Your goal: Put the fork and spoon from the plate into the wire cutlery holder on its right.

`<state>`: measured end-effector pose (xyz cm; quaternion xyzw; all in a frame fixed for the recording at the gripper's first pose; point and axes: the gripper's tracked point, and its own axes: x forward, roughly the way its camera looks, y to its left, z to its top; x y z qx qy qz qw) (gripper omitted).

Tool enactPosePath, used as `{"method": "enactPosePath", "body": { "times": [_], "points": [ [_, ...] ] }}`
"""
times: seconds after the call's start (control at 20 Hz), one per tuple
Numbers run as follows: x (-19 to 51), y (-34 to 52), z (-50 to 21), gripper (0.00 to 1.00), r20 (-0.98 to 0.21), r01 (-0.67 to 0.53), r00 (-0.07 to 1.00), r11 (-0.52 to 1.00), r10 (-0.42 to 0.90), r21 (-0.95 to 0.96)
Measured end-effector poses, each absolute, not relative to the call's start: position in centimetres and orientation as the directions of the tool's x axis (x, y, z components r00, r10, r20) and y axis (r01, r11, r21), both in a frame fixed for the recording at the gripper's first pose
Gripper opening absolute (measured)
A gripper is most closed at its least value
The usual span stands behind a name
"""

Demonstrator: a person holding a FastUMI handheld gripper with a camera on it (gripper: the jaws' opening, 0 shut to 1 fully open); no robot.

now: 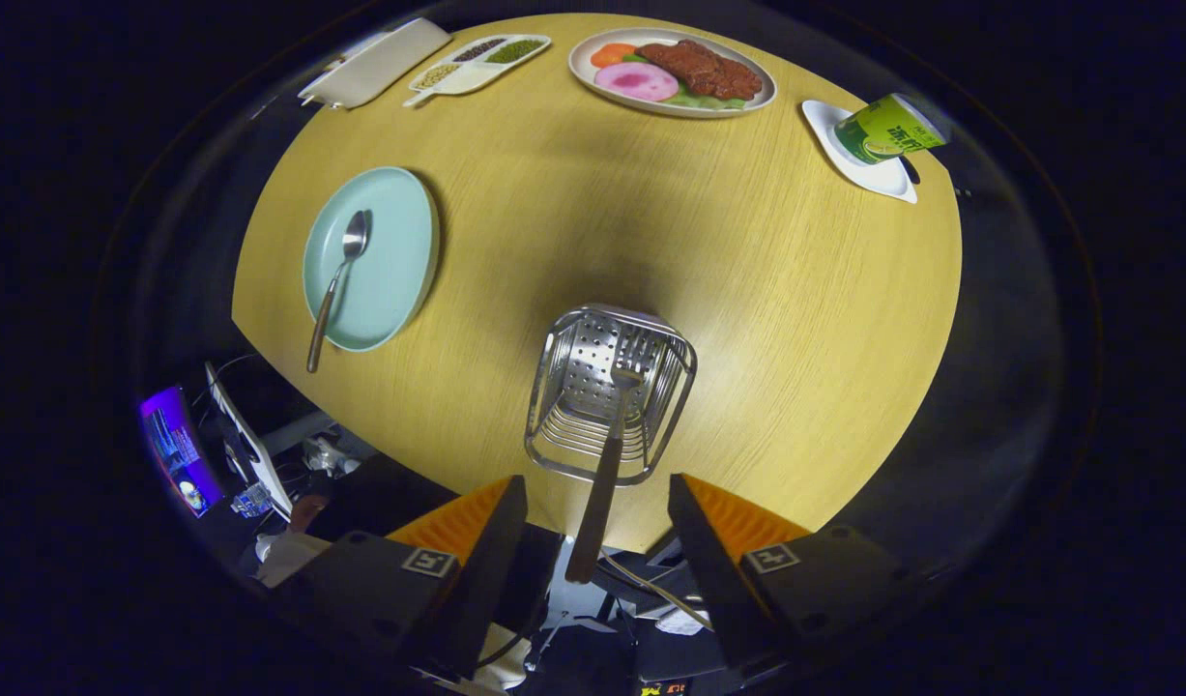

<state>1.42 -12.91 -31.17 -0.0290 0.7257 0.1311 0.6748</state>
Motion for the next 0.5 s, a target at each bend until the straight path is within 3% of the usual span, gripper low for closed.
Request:
{"method": "enactPosePath", "body": {
  "times": [0.1, 0.3, 0.5],
  "points": [
    [2.0, -12.6, -29.1, 0.99, -0.987, -0.211, -0.003, 0.964, 0.162, 0.159],
    [3.4, -11.5, -24.1, 1.00, -0.961, -0.191, 0.199, 0.969, 0.192, 0.154],
    [4.5, -8.2, -19.0, 1.00, -0.860, -0.235, 0.460, 0.964, 0.222, 0.123]
  ]
}}
